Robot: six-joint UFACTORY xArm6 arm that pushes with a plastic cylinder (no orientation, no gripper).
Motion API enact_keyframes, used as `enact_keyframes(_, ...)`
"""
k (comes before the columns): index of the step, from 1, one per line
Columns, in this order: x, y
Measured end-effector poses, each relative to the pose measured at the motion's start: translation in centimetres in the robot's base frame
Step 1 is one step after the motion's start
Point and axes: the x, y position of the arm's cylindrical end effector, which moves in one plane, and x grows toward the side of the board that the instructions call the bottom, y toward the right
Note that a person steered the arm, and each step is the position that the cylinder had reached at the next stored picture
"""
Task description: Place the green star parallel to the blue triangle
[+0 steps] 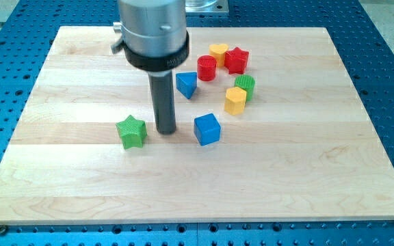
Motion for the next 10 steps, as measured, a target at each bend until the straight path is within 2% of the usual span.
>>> enact_keyframes(1,0.6,-7.9)
enact_keyframes(2,-2.2,-12.9)
enact_keyframes(3,1.5,-14.2)
enact_keyframes(4,-1.9,-17.2)
enact_keyframes(5,-3.8,-17.5)
enact_keyframes(6,1.7,-19.3)
enact_keyframes(7,3.9,-17.9)
enact_keyframes(8,5.7,-21.5)
enact_keyframes(9,1.1,-24.2)
enact_keyframes(10,-6.8,-21.2)
